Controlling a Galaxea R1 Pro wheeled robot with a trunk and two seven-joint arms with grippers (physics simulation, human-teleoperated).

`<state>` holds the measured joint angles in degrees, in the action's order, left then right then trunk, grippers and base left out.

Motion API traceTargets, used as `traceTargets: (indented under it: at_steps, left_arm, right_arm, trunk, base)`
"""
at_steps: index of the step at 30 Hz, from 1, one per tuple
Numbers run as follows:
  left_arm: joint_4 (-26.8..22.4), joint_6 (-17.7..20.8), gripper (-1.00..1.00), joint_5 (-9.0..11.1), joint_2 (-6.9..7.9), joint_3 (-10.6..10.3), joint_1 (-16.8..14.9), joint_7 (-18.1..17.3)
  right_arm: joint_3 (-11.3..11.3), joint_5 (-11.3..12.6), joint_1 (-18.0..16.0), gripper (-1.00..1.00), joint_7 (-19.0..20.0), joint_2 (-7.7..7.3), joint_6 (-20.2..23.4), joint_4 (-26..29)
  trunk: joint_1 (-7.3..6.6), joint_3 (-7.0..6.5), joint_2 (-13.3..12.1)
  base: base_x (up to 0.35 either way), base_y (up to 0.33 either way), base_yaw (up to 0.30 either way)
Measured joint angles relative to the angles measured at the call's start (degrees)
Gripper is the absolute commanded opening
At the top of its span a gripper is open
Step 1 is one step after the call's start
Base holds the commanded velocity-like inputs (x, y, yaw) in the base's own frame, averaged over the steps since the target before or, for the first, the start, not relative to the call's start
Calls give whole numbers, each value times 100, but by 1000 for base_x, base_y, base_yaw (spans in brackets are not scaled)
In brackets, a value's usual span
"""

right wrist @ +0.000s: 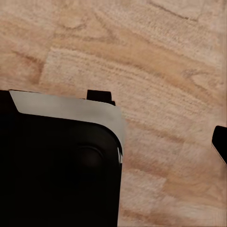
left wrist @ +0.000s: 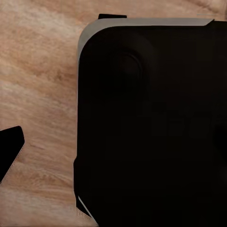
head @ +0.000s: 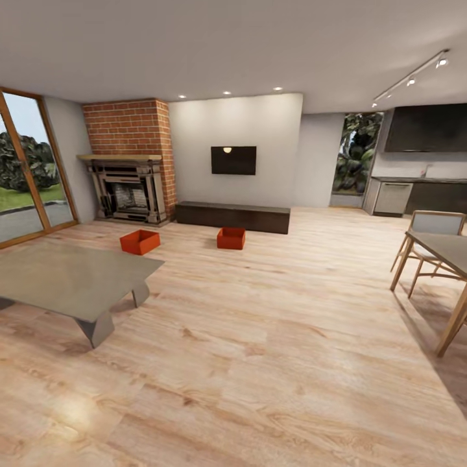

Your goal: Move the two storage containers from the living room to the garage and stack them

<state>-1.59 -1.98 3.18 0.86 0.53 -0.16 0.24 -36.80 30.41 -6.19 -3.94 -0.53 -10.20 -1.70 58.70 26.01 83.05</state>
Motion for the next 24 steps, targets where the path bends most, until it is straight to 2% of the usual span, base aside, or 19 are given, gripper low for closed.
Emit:
traceTargets:
  at_steps: [13, 24]
  left_arm:
    - [-8, -17, 100, -9, 2, 6, 0, 0]
    - [-9, -16, 100, -20, -10, 0, 0, 14]
  right_arm:
    - [2, 69, 0, 100, 1, -1, -9, 0]
    - [-34, 13, -1, 100, 3, -13, 6, 62]
  trunk:
    - [0, 0, 0]
    - [0, 0, 0]
  base:
    - [322, 0, 0]
    - [322, 0, 0]
